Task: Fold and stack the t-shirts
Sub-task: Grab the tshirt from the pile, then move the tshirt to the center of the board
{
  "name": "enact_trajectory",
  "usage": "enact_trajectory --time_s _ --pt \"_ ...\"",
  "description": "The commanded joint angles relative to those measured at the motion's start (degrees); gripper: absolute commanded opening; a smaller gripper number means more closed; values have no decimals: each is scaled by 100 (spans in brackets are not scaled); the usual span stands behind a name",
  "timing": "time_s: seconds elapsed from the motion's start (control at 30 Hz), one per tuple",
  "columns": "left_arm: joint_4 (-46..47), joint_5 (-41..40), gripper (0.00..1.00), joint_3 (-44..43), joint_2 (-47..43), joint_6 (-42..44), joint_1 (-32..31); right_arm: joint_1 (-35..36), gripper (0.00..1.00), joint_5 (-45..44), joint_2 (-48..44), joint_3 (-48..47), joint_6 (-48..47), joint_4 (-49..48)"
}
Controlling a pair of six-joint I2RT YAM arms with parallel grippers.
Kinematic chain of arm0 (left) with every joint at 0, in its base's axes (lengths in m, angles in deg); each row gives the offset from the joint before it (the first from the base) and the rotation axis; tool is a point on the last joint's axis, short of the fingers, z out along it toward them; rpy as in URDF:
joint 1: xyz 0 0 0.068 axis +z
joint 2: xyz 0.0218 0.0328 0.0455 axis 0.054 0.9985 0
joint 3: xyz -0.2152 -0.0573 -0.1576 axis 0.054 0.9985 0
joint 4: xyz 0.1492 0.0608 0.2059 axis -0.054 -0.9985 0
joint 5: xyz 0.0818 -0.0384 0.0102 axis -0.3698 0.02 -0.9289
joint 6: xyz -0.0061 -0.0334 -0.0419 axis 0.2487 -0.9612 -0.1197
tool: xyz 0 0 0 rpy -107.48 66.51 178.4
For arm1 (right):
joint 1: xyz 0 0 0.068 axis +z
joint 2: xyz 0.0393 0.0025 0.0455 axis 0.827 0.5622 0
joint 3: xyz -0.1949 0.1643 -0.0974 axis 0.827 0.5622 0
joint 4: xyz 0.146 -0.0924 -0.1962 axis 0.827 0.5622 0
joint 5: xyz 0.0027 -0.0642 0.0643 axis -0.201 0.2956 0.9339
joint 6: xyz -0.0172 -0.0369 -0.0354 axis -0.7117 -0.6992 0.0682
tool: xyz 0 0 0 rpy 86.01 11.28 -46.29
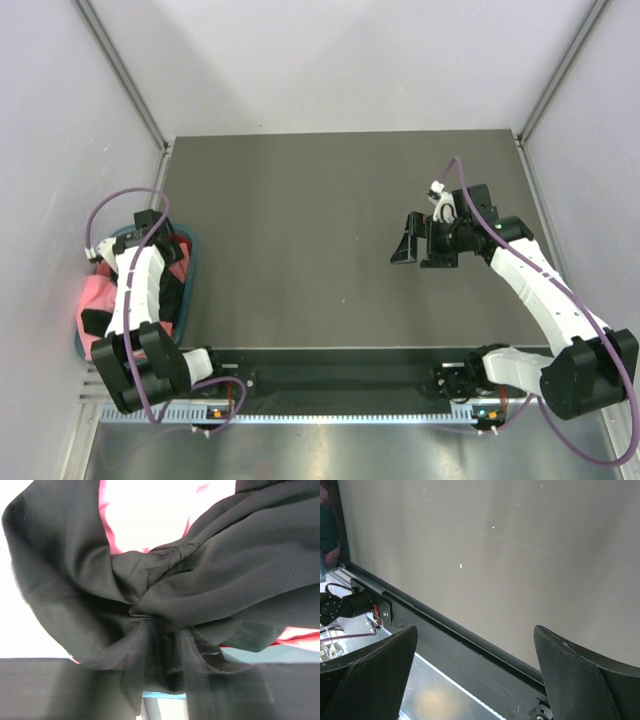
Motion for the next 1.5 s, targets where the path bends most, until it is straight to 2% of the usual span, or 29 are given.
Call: enact_trajectory --time_s 0.0,0.07,0.13,0.23,0.27,0.33,0.37,0.4,0.47,0.57,0.6,0.7,0.73,0.77,0.8,0.87,0.9,0.93,1.03,1.1,1.2,1.23,1.27,1.33,1.4,1.47 --pt "-1 -3 18 -148 -65 -154 42 67 100 -33 -36 -181 45 51" --pt "-185 111 0 -507 -100 -171 42 58 100 -50 -53 -216 27 121" --pt "-387 286 0 -1137 -135 -285 33 49 100 -112 -45 -304 1 201" --pt "-319 1391 0 -2174 -415 -234 24 67 100 -121 -18 -322 -25 271" --pt "317 2291 0 -2327 -695 -76 15 76 100 -112 -10 -313 -34 271" --pt "1154 3437 0 -2486 -978 -48 -11 93 100 -112 34 -295 -34 236" --pt "2151 3956 0 -2469 -1205 -222 -20 102 100 -103 61 -295 -34 210" --pt "2630 5005 0 -2425 -1295 -346 -150 93 100 -94 78 -321 -17 175" --pt "3806 5471 0 -2206 -1462 -723 -492 93 100 -68 140 -409 27 148" --pt "4007 5097 0 -2424 -1271 -525 -1827 93 100 -42 228 -558 97 131" --pt "3884 4712 0 -2529 -1165 -462 -2796 102 100 -50 254 -646 106 122" --pt "3866 4393 0 -2418 -778 -365 -4198 93 100 -120 359 -778 159 104" --pt "3935 4409 5 -2268 -699 -400 -4386 102 100 -164 412 -813 177 113" --pt "3988 4488 21 -2102 -559 -496 -4510 85 100 -191 421 -848 186 131" --pt "3971 4549 43 -1830 -462 -557 -4607 84 100 -243 439 -962 186 183" --pt "3928 4770 71 -1705 -180 -419 -4608 93 100 -506 456 -1103 151 289" --pt "3727 4691 94 -1887 -75 -278 -4608 85 100 -690 456 -1138 133 306" --pt "3342 4491 99 -2019 222 -94 -4608 84 100 -779 474 -1165 89 324" --pt "2359 4200 97 -2862 898 967 -4590 84 100 -886 605 -1236 1 377" --pt "2161 4085 93 -3171 1129 1347 -4590 111 100 -580 815 -1201 -60 289" --pt "2099 4084 73 -2972 1376 1849 -4581 233 93 -158 1245 -1104 -131 27" --pt "2169 3919 65 -2839 1446 2024 -4581 277 88 -138 1360 -1086 -157 -62" --pt "2204 3917 63 -2734 1490 2096 -4564 347 85 -156 1492 -1069 -157 -124" --pt "2205 3900 63 -2505 1656 2367 -4538 357 78 -261 1861 -1051 -192 -256" --pt "2073 3698 69 -2390 1789 2491 -4520 357 76 -697 2196 -1130 -219 -274" --pt "1924 3566 71 -2399 2008 2623 -4406 339 70 -1024 2424 -1287 -245 -291"
